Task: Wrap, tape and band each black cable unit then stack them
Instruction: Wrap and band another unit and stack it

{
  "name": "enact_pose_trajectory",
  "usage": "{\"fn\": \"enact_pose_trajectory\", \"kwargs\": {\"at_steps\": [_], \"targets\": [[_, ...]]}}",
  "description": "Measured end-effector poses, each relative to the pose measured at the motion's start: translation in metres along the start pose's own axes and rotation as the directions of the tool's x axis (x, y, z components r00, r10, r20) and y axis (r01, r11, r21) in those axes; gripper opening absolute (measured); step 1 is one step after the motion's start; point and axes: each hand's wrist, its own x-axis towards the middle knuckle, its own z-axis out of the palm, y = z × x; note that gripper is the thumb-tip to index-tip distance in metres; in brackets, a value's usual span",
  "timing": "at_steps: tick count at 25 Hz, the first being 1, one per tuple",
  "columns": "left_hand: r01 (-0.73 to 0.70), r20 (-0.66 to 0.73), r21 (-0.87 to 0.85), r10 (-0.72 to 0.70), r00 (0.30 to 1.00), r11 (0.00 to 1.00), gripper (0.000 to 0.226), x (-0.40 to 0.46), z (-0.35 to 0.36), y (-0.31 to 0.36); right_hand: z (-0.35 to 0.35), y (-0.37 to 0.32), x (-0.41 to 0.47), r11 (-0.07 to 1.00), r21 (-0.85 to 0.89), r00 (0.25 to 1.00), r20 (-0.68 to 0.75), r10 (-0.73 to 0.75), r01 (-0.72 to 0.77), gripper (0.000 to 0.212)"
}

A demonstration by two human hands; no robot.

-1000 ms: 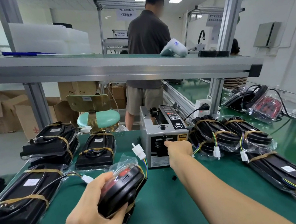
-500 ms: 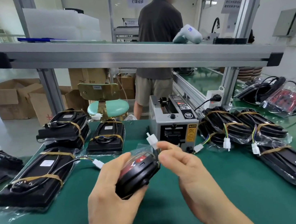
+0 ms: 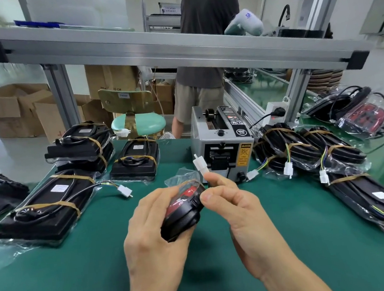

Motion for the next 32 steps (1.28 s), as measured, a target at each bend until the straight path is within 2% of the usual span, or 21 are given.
{"fn": "enact_pose_trajectory", "kwargs": {"at_steps": [5,8,12,17,28,32], "targets": [[-0.034,-0.013,0.03,0.034,0.999,0.999,0.047,-0.004,0.003,0.001,-0.001,0.001,-0.002,1.0,-0.01,1.0,-0.014,-0.009,0.009,0.012],[-0.031,-0.023,0.034,0.032,0.999,0.999,0.047,-0.006,0.004,0.002,0.001,0.003,-0.004,1.0,0.014,0.999,-0.051,-0.013,0.014,0.011],[-0.029,-0.03,0.053,0.03,0.999,0.998,0.047,-0.006,0.004,0.003,0.002,0.003,-0.006,0.999,0.023,0.997,-0.073,-0.03,0.032,0.021],[-0.019,-0.036,0.059,0.021,0.999,0.998,0.047,-0.007,0.004,0.004,0.004,0.004,-0.006,0.999,0.009,0.995,-0.096,-0.037,0.038,0.019],[-0.048,-0.03,0.088,0.051,0.998,0.995,0.055,-0.009,0.007,0.004,0.009,0.009,-0.01,0.983,-0.152,0.966,-0.222,-0.135,0.103,0.016],[-0.052,-0.039,0.093,0.055,0.998,0.994,0.057,-0.009,0.008,0.003,0.011,0.011,-0.011,0.993,-0.081,0.965,-0.241,-0.101,0.084,0.013]]}}
